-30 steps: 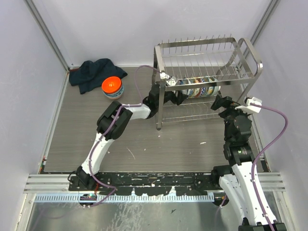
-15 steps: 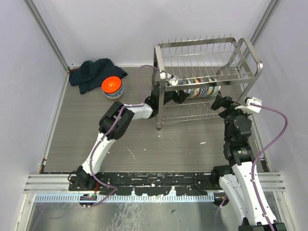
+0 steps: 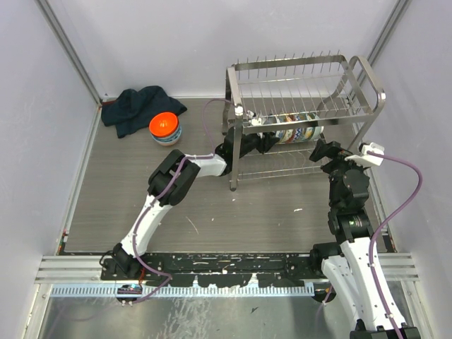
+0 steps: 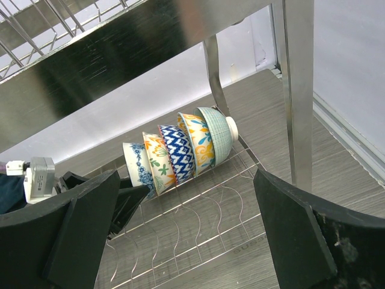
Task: Unload the bowls from the dish rack
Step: Pick up the bowl from the dish rack.
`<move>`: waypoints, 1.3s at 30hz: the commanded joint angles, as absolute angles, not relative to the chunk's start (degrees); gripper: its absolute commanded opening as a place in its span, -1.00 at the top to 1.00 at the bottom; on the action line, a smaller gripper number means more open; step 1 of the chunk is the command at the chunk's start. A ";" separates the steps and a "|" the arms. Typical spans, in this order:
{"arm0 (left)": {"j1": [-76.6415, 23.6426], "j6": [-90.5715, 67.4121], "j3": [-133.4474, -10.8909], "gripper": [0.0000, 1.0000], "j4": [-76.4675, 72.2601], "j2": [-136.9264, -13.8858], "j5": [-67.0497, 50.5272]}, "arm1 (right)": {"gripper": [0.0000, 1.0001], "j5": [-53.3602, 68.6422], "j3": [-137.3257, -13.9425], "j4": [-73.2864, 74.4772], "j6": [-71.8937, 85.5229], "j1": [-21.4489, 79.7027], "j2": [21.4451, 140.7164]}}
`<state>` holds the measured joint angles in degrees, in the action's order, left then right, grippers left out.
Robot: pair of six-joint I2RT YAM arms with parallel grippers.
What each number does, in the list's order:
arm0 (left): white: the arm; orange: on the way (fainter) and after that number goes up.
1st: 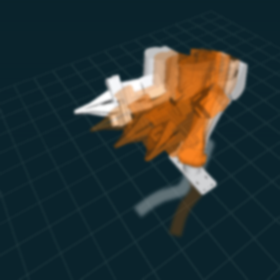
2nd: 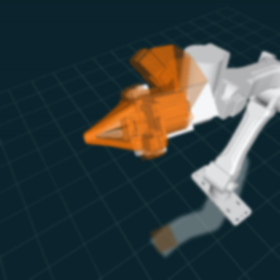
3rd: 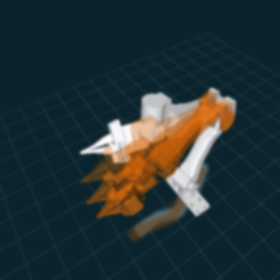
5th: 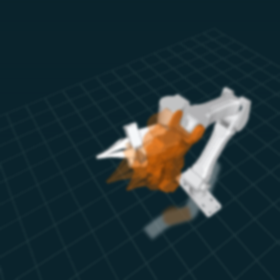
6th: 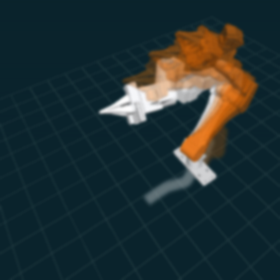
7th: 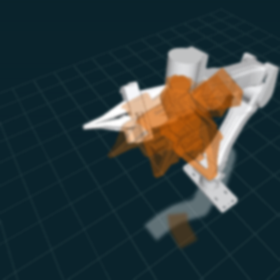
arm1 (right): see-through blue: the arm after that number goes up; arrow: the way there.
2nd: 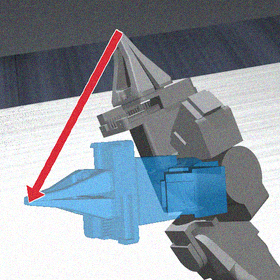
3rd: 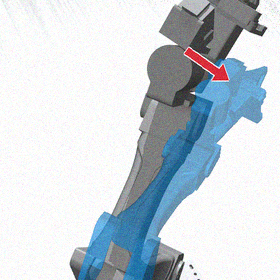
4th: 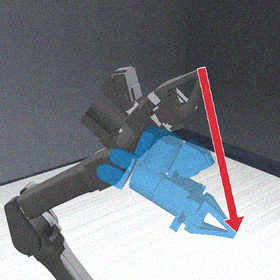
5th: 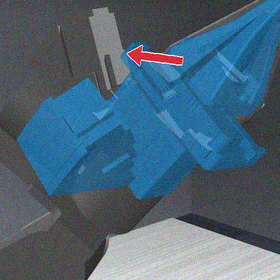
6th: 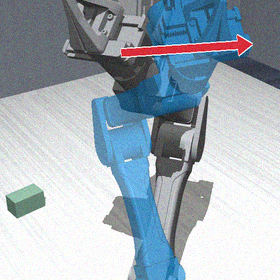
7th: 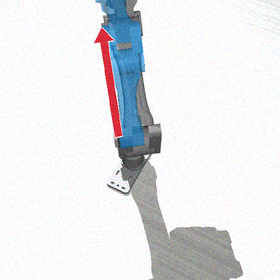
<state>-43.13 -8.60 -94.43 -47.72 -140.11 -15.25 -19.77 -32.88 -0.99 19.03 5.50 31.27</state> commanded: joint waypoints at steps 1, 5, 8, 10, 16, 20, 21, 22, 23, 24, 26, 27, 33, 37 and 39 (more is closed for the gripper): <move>-42.96 -8.89 -96.07 0.25 -50.16 -141.15 -13.17 | -1.00 -19.45 -33.65 -2.72 18.96 5.36 31.20; -42.93 -9.20 -95.97 0.52 -50.52 -141.24 -13.10 | -1.00 -19.51 -33.65 -2.72 18.98 5.32 31.20; -42.96 -9.54 -95.89 0.68 -51.02 -141.26 -13.09 | -1.00 -19.56 -33.65 -2.67 18.96 5.36 31.17; -42.91 -9.70 -95.96 0.78 -51.24 -141.27 -13.09 | -1.00 -19.58 -33.61 -2.68 18.90 5.36 31.12; -42.91 -10.55 -95.32 1.00 -53.13 -141.17 -12.58 | -1.00 -19.60 -33.66 -2.66 18.85 5.36 31.11; -42.97 -10.76 -94.69 1.00 -54.96 -141.37 -12.10 | -1.00 -19.60 -33.66 -2.71 18.80 5.36 31.11; -42.98 -10.84 -94.56 1.00 -55.52 -141.36 -11.93 | -1.00 -19.64 -33.66 -2.66 18.81 5.32 31.11; -42.93 -10.91 -94.45 1.00 -56.04 -141.35 -11.88 | -1.00 -19.63 -33.64 -2.68 18.76 5.36 31.11; -42.97 -11.10 -94.29 1.00 -56.52 -141.33 -11.79 | -1.00 -19.65 -33.60 -2.69 18.80 5.36 31.18; -42.98 -11.24 -94.04 1.00 -57.06 -141.33 -11.78 | -1.00 -19.61 -33.63 -2.69 18.81 5.35 31.20; -43.05 -11.46 -93.32 1.00 -58.61 -141.21 -11.57 | -1.00 -19.65 -33.60 -2.65 18.81 5.36 31.25; -43.05 -11.58 -93.03 1.00 -59.26 -141.09 -11.48 | -1.00 -19.61 -33.61 -2.71 18.81 5.36 31.21; -42.98 -12.67 -91.49 1.00 -63.11 -140.64 -11.09 | -1.00 -19.60 -33.67 -2.71 18.72 5.36 31.29; -43.04 -13.29 -90.27 1.00 -65.70 -140.51 -10.92 | -1.00 -19.60 -33.74 -2.71 18.72 5.36 31.29; -43.06 -13.43 -90.20 1.00 -66.13 -140.37 -10.99 | -1.00 -19.60 -33.72 -2.71 18.71 5.36 31.29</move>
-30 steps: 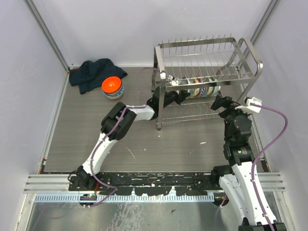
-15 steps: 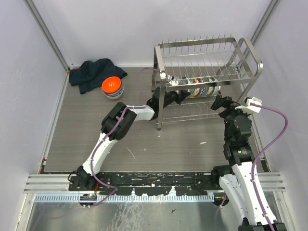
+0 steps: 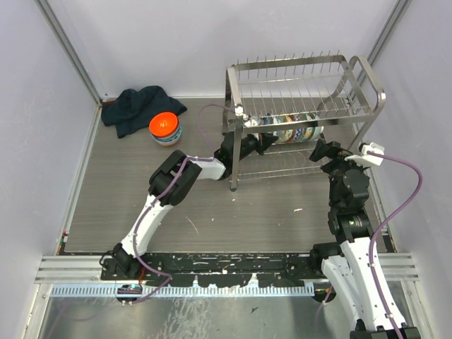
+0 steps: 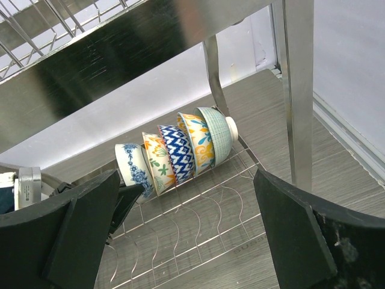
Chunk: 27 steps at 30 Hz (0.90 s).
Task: Unload the bowls from the dish rack
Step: Pick up the bowl from the dish rack.
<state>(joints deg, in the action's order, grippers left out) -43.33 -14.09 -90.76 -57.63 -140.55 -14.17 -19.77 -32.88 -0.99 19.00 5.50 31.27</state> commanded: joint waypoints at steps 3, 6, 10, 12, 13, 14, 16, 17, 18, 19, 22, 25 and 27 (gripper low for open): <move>-43.05 -13.68 -90.13 1.00 -66.67 -140.24 -10.99 | -1.00 -19.63 -33.74 -2.68 18.72 5.34 31.29; -43.07 -13.85 -90.13 1.00 -67.02 -140.01 -10.98 | -1.00 -19.60 -33.74 -2.65 18.72 5.36 31.36; -43.06 -13.83 -90.11 1.00 -67.04 -139.50 -10.99 | -1.00 -19.52 -33.73 -2.73 18.72 5.36 31.38; -43.07 -13.81 -89.86 1.00 -67.42 -139.20 -10.90 | -1.00 -19.57 -33.72 -2.79 18.72 5.35 31.46; -43.07 -13.84 -89.56 1.00 -67.75 -139.06 -10.78 | -1.00 -19.52 -33.71 -2.77 18.72 5.36 31.46; -43.04 -13.89 -89.32 1.00 -68.10 -138.91 -10.66 | -1.00 -19.51 -33.70 -2.81 18.72 5.36 31.54; -43.06 -13.93 -88.98 1.00 -68.61 -138.51 -10.39 | -1.00 -19.56 -33.72 -2.89 18.72 5.30 31.55; -43.04 -13.96 -88.87 1.00 -68.77 -138.38 -10.37 | -1.00 -19.47 -33.71 -2.89 18.72 5.31 31.55; -43.03 -14.04 -88.82 1.00 -68.93 -138.27 -10.37 | -1.00 -19.45 -33.68 -2.90 18.73 5.31 31.55; -43.05 -14.18 -88.77 1.00 -69.17 -138.12 -10.33 | -1.00 -19.47 -33.73 -2.98 18.72 5.36 31.63; -43.06 -14.73 -88.53 1.00 -70.13 -137.93 -10.13 | -1.00 -19.47 -33.71 -2.96 18.72 5.34 31.72; -43.03 -15.24 -88.65 1.00 -70.79 -137.98 -10.02 | -1.00 -19.64 -33.70 -2.87 18.64 5.36 31.66; -43.02 -15.44 -88.73 1.00 -71.05 -137.85 -10.10 | -1.00 -19.72 -33.72 -2.82 18.63 5.34 31.64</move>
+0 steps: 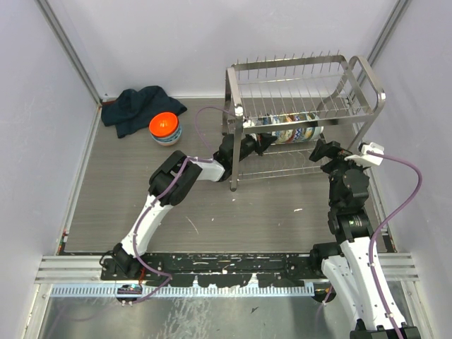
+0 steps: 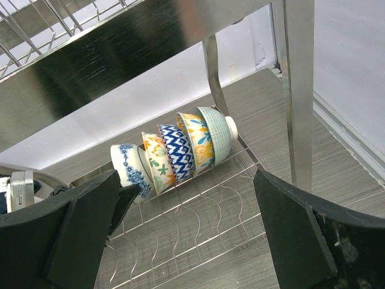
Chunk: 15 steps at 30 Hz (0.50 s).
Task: Unload the bowls from the dish rack
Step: Pick up the bowl from the dish rack.
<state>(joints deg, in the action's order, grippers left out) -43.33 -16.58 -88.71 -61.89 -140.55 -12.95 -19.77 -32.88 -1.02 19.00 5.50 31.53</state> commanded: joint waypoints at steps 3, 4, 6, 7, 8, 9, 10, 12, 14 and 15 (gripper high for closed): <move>-43.07 -15.56 -88.75 1.00 -71.20 -137.58 -10.11 | -1.00 -19.77 -33.72 -2.84 18.63 5.36 31.70; -43.04 -15.58 -88.69 1.00 -71.35 -137.44 -10.11 | -1.00 -19.82 -33.71 -2.81 18.63 5.36 31.72; -43.04 -15.54 -88.51 1.00 -71.42 -137.17 -10.09 | -1.00 -19.79 -33.70 -2.78 18.63 5.36 31.73; -43.02 -15.48 -88.44 1.00 -71.50 -137.06 -10.10 | -1.00 -19.80 -33.76 -2.76 18.63 5.35 31.68; -43.04 -15.49 -88.35 1.00 -71.56 -136.99 -10.11 | -1.00 -19.77 -33.73 -2.74 18.64 5.29 31.65; -43.03 -15.47 -88.29 1.00 -71.59 -136.89 -10.11 | -0.99 -19.77 -33.75 -2.76 18.61 5.33 31.64; -43.05 -15.60 -88.26 1.00 -71.75 -136.84 -10.02 | -1.00 -19.78 -33.82 -2.74 18.63 5.32 31.64; -43.06 -15.93 -88.24 1.00 -72.10 -136.69 -9.99 | -1.00 -19.70 -33.80 -2.72 18.63 5.32 31.64; -42.99 -16.28 -88.11 1.00 -72.57 -136.66 -9.73 | -1.00 -19.77 -33.82 -2.68 18.63 5.36 31.60; -43.01 -16.53 -88.07 1.00 -72.91 -136.65 -9.55 | -1.00 -19.77 -33.80 -2.63 18.64 5.34 31.56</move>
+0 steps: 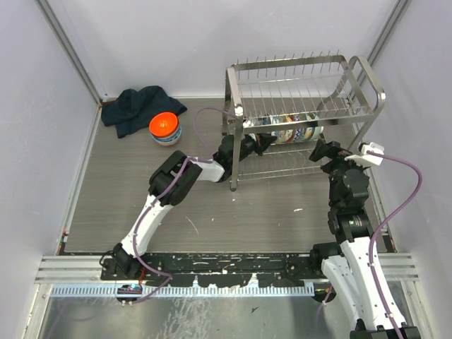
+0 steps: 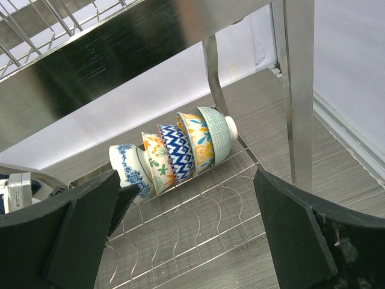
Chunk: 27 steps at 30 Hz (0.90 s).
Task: Unload the bowls from the dish rack
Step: Pick up the bowl from the dish rack.
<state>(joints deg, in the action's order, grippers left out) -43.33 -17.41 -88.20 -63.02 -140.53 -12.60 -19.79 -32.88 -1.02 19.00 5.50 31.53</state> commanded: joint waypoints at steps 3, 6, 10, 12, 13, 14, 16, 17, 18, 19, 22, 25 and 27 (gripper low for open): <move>-43.00 -17.40 -87.90 1.00 -74.00 -136.70 -8.92 | -1.00 -19.69 -33.78 -2.59 18.64 5.34 31.55; -43.20 -17.96 -87.97 1.00 -74.81 -136.97 -7.98 | -1.00 -19.76 -33.76 -2.57 18.63 5.36 31.60; -43.58 -17.78 -88.61 1.00 -74.78 -137.43 -6.96 | -1.00 -19.78 -33.76 -2.65 18.63 5.36 31.64; -43.65 -17.89 -89.14 1.00 -74.63 -137.77 -6.70 | -1.00 -19.88 -33.81 -2.64 18.63 5.35 31.64; -43.68 -17.85 -89.31 1.00 -74.74 -137.95 -6.60 | -1.00 -19.94 -33.76 -2.64 18.63 5.32 31.57; -43.76 -17.99 -89.42 1.00 -74.76 -138.11 -6.57 | -1.00 -19.95 -33.76 -2.61 18.63 5.35 31.55; -43.74 -18.34 -89.56 1.00 -74.98 -138.23 -6.72 | -1.00 -20.04 -33.72 -2.63 18.56 5.36 31.54; -43.72 -18.53 -89.59 1.00 -75.05 -138.16 -6.76 | -1.00 -20.04 -33.71 -2.62 18.55 5.29 31.50; -43.76 -18.54 -89.56 1.00 -75.06 -138.09 -6.77 | -1.00 -20.04 -33.68 -2.64 18.55 5.35 31.47; -43.69 -18.64 -89.50 1.00 -75.08 -138.01 -6.73 | -1.00 -20.05 -33.72 -2.64 18.54 5.36 31.47; -43.75 -18.80 -89.66 1.00 -73.73 -137.47 -5.77 | -1.00 -20.06 -33.63 -2.70 18.63 5.36 31.62; -43.80 -18.72 -89.95 1.00 -72.68 -137.07 -4.75 | -1.00 -19.87 -33.70 -2.75 18.63 5.34 31.68; -43.84 -18.77 -90.20 1.00 -72.41 -137.01 -4.45 | -1.00 -19.73 -33.75 -2.84 18.70 5.32 31.73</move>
